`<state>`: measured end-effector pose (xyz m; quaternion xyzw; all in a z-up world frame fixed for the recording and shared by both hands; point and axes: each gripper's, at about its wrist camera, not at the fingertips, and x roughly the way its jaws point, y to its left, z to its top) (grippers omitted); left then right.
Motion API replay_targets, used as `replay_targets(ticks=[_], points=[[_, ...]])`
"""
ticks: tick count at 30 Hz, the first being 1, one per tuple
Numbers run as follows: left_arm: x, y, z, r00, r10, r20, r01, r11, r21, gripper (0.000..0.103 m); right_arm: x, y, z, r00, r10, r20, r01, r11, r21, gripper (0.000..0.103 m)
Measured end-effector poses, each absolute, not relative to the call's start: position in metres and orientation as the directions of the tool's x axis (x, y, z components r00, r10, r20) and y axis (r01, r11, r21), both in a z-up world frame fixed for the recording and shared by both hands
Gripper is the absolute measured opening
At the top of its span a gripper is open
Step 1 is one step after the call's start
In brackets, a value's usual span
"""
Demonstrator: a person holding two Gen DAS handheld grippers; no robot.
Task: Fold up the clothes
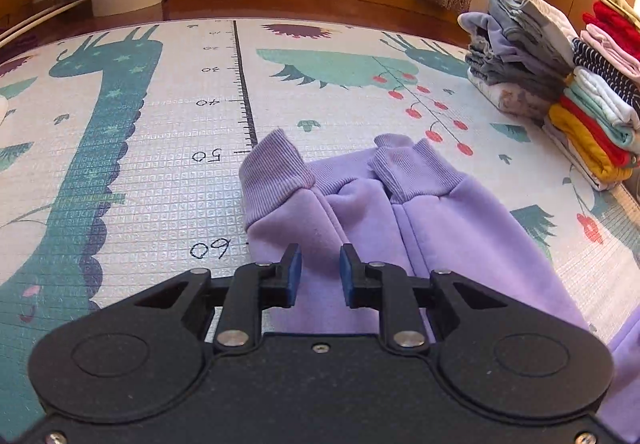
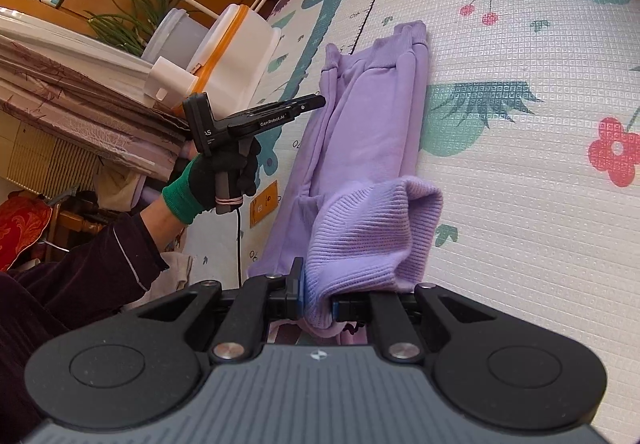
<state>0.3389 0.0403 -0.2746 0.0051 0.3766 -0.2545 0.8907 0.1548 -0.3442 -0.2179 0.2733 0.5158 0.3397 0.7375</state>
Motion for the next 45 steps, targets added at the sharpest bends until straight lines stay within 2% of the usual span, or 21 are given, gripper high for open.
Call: replay_targets(ticks=[6,9,11,15,20,25,28,32,35,36,38,40,44,45], points=[[0.385,0.037,-0.280,0.602,-0.436,-0.669,0.350,0.897,-0.270,0.018,0.156,-0.341,-0.221,0.217,0.786,-0.579,-0.226,0.618,0.753,0.014],[0.389,0.010,-0.287,0.550,-0.434,-0.714,0.453,0.873,-0.182,0.021,0.155,-0.340,-0.225,0.209,0.780,-0.590,-0.222,0.625,0.748,0.014],[0.389,0.019,-0.277,0.574,-0.443,-0.689,0.426,0.880,-0.211,0.021,0.156,-0.341,-0.226,0.215,0.775,-0.594,-0.216,0.631,0.745,0.014],[0.364,0.047,-0.258,0.618,-0.461,-0.637,0.413,0.880,-0.235,0.021,0.158,-0.342,-0.225,0.227,0.773,-0.593,-0.212,0.633,0.744,0.014],[0.308,0.058,-0.251,0.631,-0.457,-0.627,0.447,0.875,-0.188,0.021,0.160,-0.342,-0.225,0.230,0.772,-0.592,-0.214,0.634,0.743,0.014],[0.276,0.044,-0.294,0.568,-0.450,-0.689,0.488,0.859,-0.159,0.021,0.163,-0.340,-0.223,0.242,0.775,-0.583,-0.210,0.629,0.749,0.014],[0.269,0.034,-0.289,0.586,-0.428,-0.687,0.520,0.850,-0.086,0.021,0.164,-0.338,-0.221,0.247,0.759,-0.602,-0.207,0.648,0.733,0.014],[0.275,0.039,-0.269,0.601,-0.468,-0.648,0.499,0.853,-0.153,0.021,0.165,-0.338,-0.216,0.272,0.755,-0.596,-0.190,0.650,0.736,0.014],[0.292,0.026,-0.286,0.561,-0.427,-0.709,0.501,0.857,-0.120,0.021,0.169,-0.335,-0.212,0.281,0.762,-0.583,-0.194,0.640,0.744,0.014],[0.293,0.025,-0.291,0.564,-0.441,-0.699,0.508,0.852,-0.128,0.025,0.171,-0.334,-0.210,0.284,0.765,-0.578,-0.199,0.636,0.745,0.014],[0.295,0.031,-0.285,0.560,-0.447,-0.697,0.477,0.862,-0.170,0.025,0.174,-0.331,-0.206,0.289,0.770,-0.569,-0.212,0.631,0.747,0.014],[0.282,0.044,-0.271,0.592,-0.486,-0.643,0.467,0.857,-0.217,0.025,0.177,-0.328,-0.201,0.294,0.776,-0.557,-0.221,0.623,0.751,0.014],[0.241,0.063,-0.257,0.598,-0.482,-0.641,0.494,0.851,-0.179,0.025,0.180,-0.330,-0.199,0.300,0.780,-0.549,-0.218,0.617,0.757,0.014],[0.228,0.068,-0.255,0.591,-0.480,-0.648,0.502,0.848,-0.171,0.032,0.181,-0.332,-0.199,0.305,0.780,-0.546,-0.211,0.615,0.760,0.014]])
